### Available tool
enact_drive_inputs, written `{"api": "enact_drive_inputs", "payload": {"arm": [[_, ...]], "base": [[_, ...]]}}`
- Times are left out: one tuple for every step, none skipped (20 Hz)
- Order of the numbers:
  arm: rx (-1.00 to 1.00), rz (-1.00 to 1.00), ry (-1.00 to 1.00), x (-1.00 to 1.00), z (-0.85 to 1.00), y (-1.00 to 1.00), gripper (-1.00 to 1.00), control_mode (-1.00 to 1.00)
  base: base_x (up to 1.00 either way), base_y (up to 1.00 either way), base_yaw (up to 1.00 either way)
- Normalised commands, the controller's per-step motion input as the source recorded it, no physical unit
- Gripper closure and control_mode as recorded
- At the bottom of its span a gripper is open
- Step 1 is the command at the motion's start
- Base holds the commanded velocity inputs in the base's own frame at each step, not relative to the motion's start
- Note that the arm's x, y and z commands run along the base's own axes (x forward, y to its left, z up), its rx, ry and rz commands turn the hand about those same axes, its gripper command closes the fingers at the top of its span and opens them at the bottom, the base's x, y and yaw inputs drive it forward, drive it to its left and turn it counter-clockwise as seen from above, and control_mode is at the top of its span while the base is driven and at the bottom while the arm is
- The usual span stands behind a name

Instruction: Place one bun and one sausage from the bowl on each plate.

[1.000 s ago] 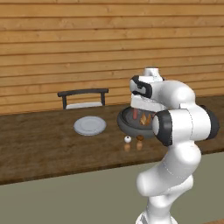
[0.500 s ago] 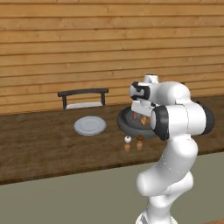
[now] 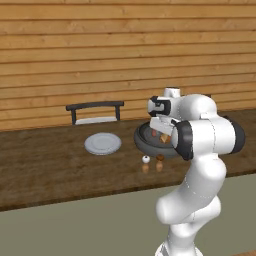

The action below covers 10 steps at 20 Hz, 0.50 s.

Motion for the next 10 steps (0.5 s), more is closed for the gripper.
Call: {"api": "enact_drive_inputs", "payload": {"arm": [[0.0,0.2,-0.1,0.0,0.0,0.0,-1.0,-1.0],[0.0,0.25,-0.05,0.0,0.0,0.0,-1.0,-1.0],[0.0,0.28,-0.01,0.0,0.0,0.0,-1.0,-1.0],[0.0,0.3,0.0,0.04,0.0,0.0,-1.0,-1.0],[0.0,0.29,0.0,0.0,0.0,0.0,-1.0,-1.0],[0.0,0.28,-0.01,0.0,0.0,0.0,-1.0,-1.0],[0.0,0.26,-0.02,0.0,0.0,0.0,-1.0,-1.0],[0.0,0.24,-0.07,0.03,-0.09,0.0,-1.0,-1.0],[0.0,0.21,-0.1,0.01,-0.18,0.0,-1.0,-1.0],[0.0,0.17,-0.13,0.04,-0.21,0.0,-1.0,-1.0]], "base": [[0.0,0.0,0.0],[0.0,0.0,0.0],[0.0,0.0,0.0],[0.0,0.0,0.0],[0.0,0.0,0.0],[0.0,0.0,0.0],[0.0,0.0,0.0],[0.0,0.0,0.0],[0.0,0.0,0.0],[0.0,0.0,0.0]]}}
